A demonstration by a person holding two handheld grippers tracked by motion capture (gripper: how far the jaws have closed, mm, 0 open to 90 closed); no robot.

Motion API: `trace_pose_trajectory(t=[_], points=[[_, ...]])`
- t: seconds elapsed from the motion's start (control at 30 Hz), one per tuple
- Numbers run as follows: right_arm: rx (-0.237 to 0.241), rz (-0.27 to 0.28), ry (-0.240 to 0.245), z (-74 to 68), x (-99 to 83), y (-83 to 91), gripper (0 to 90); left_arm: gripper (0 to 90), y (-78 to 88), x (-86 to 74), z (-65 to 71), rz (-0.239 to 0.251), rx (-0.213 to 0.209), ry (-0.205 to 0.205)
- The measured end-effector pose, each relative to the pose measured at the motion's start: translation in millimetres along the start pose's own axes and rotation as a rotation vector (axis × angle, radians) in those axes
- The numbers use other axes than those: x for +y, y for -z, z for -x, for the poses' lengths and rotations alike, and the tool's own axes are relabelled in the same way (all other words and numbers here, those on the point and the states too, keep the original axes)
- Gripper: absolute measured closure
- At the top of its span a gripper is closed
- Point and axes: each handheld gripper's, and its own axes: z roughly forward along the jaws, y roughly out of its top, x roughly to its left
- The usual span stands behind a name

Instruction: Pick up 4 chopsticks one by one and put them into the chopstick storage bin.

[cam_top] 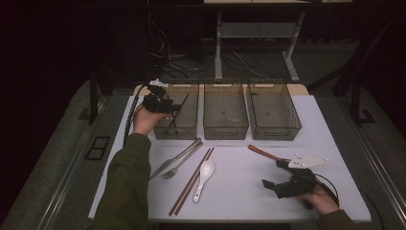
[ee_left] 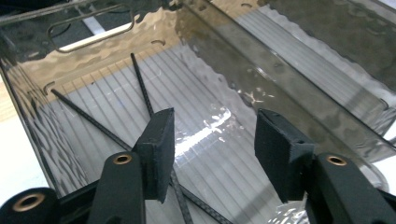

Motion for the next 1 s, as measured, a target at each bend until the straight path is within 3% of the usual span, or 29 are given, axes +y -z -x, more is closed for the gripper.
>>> trace_pose_trajectory(t=[0.23,0.63,1.0], points=[[-0.002,-0.001,0.001,-0.1,-0.1,0.0,6.2,38.3,13.3,-2.7,16.3,0.015,0.001,-0.035],[-0.002,-0.007,0.001,-0.2,-0.2,-0.6,6.1,27.3,35.9,-23.2,41.2,0.025,-0.022,-0.070],[-0.002,-0.007,0.002,-0.1,-0.3,-0.7,6.1,23.5,53.5,-42.0,58.4,0.046,-0.050,-0.092]])
